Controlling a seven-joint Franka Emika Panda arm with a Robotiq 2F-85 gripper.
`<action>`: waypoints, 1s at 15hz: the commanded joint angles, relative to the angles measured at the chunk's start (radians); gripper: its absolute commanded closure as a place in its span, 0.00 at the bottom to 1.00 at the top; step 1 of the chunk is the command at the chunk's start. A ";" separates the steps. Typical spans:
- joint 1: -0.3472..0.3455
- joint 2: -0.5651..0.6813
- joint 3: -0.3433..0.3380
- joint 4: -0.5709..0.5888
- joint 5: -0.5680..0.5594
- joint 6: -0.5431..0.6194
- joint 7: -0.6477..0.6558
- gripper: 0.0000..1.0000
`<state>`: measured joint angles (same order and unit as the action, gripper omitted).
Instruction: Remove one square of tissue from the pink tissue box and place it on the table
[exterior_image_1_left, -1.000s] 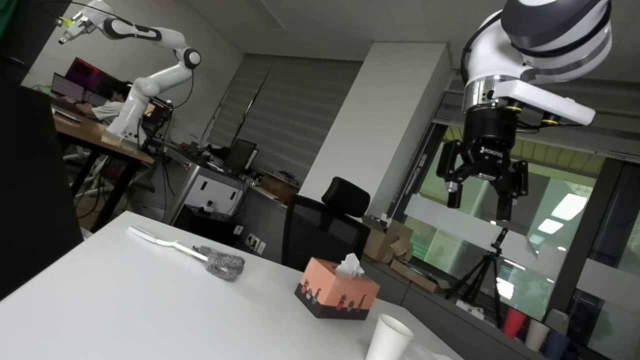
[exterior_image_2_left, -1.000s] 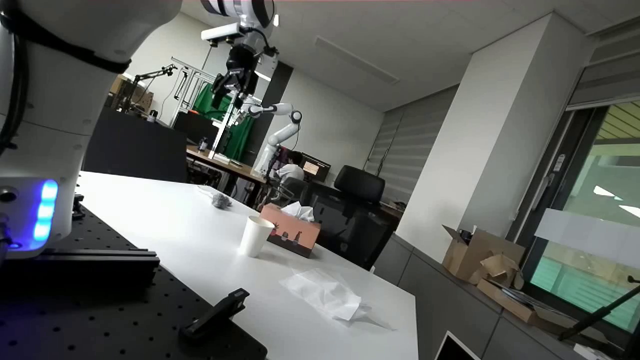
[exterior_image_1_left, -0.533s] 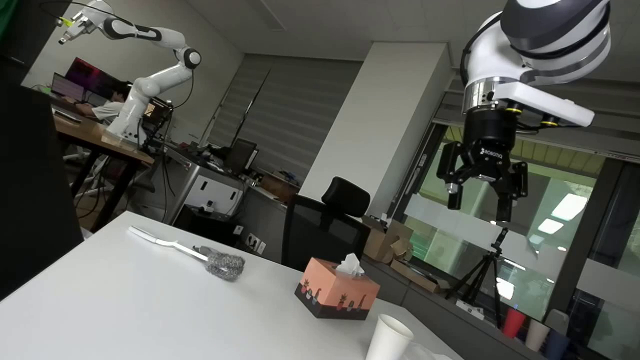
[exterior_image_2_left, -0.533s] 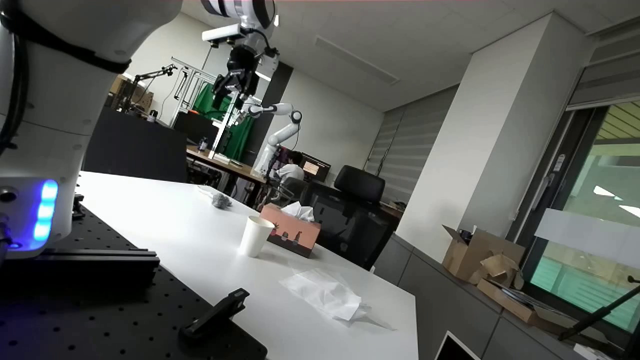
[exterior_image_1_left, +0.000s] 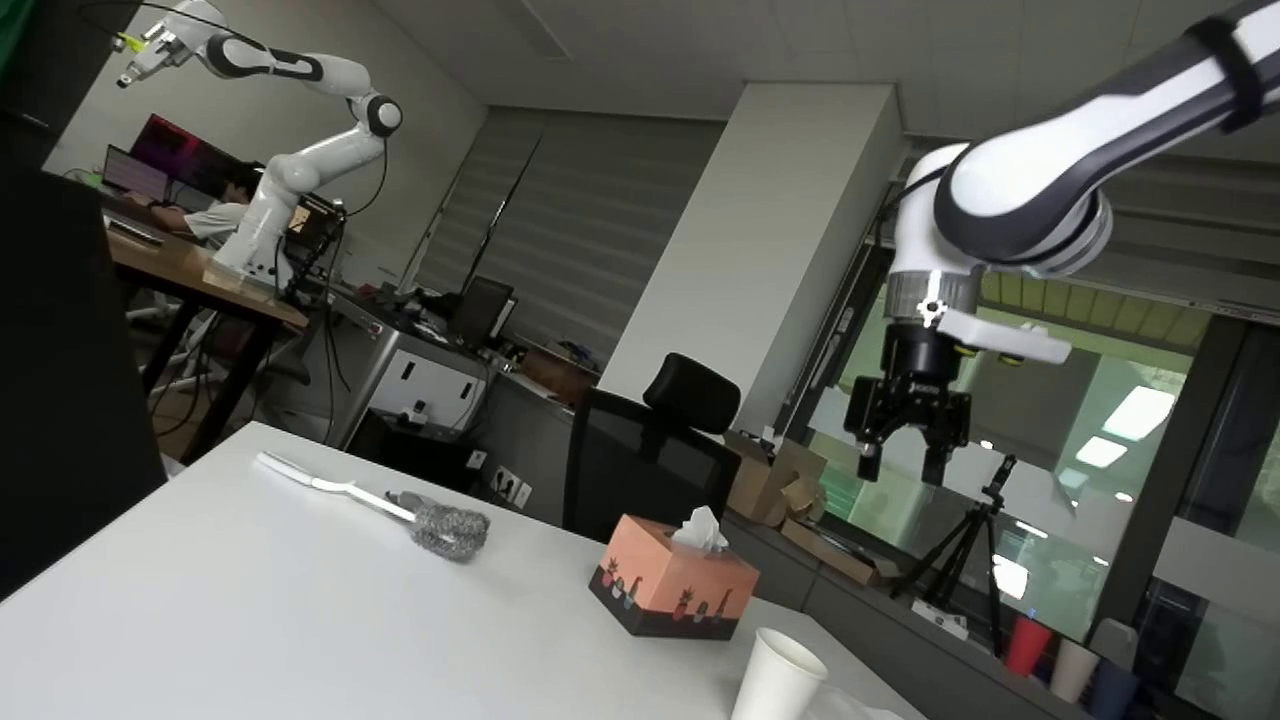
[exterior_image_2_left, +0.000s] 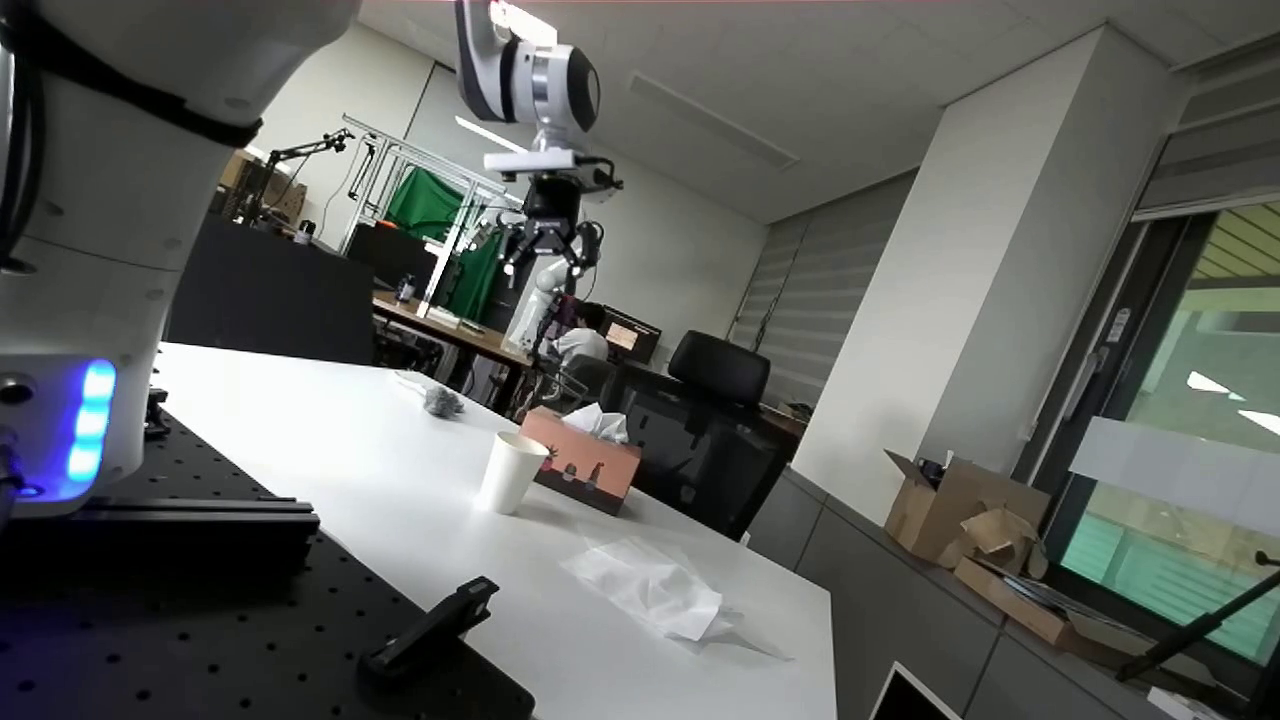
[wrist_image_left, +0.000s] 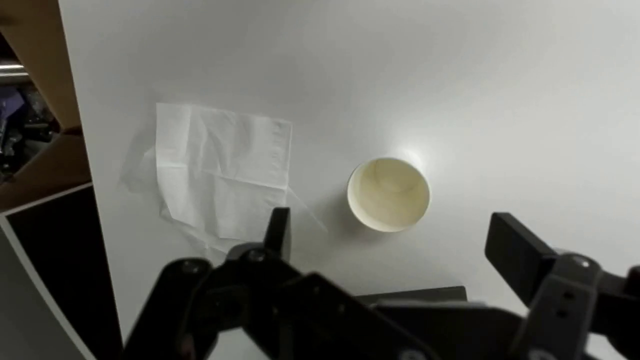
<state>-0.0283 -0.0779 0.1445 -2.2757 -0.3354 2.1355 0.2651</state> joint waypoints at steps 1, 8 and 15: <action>0.005 0.228 -0.065 0.222 -0.028 0.008 -0.034 0.00; 0.040 0.505 -0.104 0.567 -0.064 -0.134 -0.482 0.00; 0.053 0.537 -0.112 0.606 -0.081 -0.151 -0.573 0.00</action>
<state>0.0139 0.4591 0.0436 -1.6716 -0.4230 1.9860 -0.3044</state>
